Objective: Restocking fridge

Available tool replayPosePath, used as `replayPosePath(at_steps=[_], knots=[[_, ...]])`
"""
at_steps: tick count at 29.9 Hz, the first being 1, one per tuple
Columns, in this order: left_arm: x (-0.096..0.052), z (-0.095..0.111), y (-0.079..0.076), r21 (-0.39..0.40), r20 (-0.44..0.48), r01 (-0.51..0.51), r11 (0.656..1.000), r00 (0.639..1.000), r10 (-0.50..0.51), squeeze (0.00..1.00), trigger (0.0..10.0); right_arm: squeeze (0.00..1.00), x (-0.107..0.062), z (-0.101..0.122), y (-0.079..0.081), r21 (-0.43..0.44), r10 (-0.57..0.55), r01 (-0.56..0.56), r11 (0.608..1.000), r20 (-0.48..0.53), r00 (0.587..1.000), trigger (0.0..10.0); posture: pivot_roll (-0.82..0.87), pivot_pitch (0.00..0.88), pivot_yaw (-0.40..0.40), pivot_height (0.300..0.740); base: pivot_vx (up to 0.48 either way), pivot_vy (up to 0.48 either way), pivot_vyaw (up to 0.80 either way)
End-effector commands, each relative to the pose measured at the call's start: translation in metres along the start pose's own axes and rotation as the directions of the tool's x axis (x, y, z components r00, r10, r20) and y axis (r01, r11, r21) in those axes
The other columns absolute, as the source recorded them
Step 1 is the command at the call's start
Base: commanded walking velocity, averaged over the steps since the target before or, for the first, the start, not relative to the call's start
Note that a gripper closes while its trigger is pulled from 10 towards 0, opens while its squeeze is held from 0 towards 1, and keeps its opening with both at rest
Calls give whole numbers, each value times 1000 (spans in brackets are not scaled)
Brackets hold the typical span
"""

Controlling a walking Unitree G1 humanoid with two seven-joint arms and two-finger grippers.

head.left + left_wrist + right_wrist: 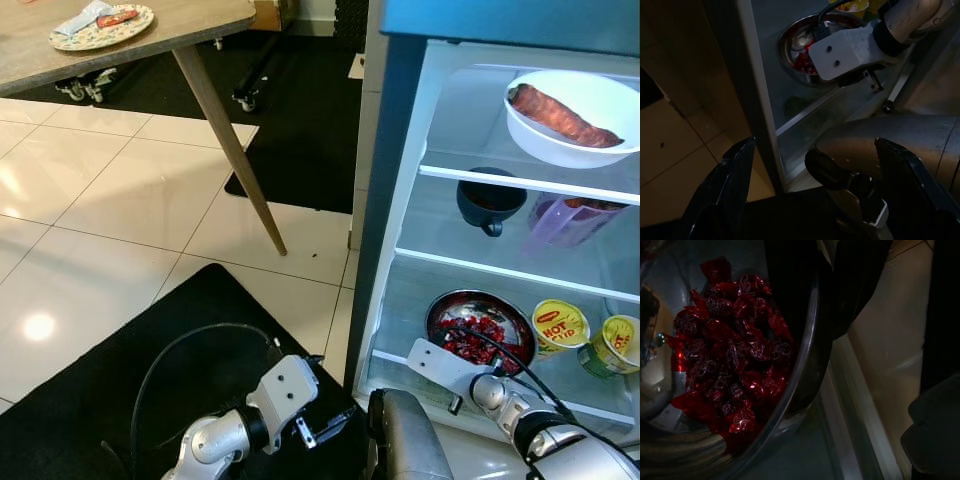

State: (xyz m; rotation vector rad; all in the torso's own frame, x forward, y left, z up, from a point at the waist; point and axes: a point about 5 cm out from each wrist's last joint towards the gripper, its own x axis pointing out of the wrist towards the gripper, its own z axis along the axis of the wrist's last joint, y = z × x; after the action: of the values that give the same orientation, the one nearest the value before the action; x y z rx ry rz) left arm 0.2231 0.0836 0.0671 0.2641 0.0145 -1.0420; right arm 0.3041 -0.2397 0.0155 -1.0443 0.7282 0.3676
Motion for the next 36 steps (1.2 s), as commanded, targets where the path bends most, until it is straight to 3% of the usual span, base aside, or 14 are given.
replayPosePath(at_steps=[1, 13, 23, 33, 34, 36], knots=[[-6, -5, -3, -6, -35, 12, 1000, 999, -13, 0, 10000, 0, 1, 3, 0, 3, -6, 6, 1000, 3, 1000, 10000, 48, 321, 34, 431, 0, 0, 0], [-7, 2, -4, 0, -33, -4, 1000, 999, 4, 0, 10000, 0, 1, 7, -7, 42, -22, 22, 999, 6, 1000, 10000, 49, 335, 20, 431, 0, 0, 0], [-9, 4, -4, 5, -36, -11, 1000, 999, 11, 0, 10000, 0, 3, 29, -7, 62, -22, 17, 998, 81, 996, 10000, 59, 342, 17, 431, 0, 0, 0], [-10, 7, -2, 14, -36, -19, 1000, 999, 20, 0, 10000, 0, 3, 36, -8, 62, -40, 34, 998, 98, 994, 10000, 69, 340, 20, 431, 0, 0, 0], [-10, 8, -2, 15, -36, -19, 1000, 999, 20, 0, 10000, 655, 3, 36, -8, 62, -43, 37, 997, 98, 994, 10000, 69, 338, 20, 431, 0, 0, 0], [-10, 8, -2, 16, -36, -19, 1000, 999, 19, 0, 10000, 655, 3, 36, -8, 62, -44, 38, 997, 98, 994, 10000, 69, 338, 20, 431, 0, 0, 0]])
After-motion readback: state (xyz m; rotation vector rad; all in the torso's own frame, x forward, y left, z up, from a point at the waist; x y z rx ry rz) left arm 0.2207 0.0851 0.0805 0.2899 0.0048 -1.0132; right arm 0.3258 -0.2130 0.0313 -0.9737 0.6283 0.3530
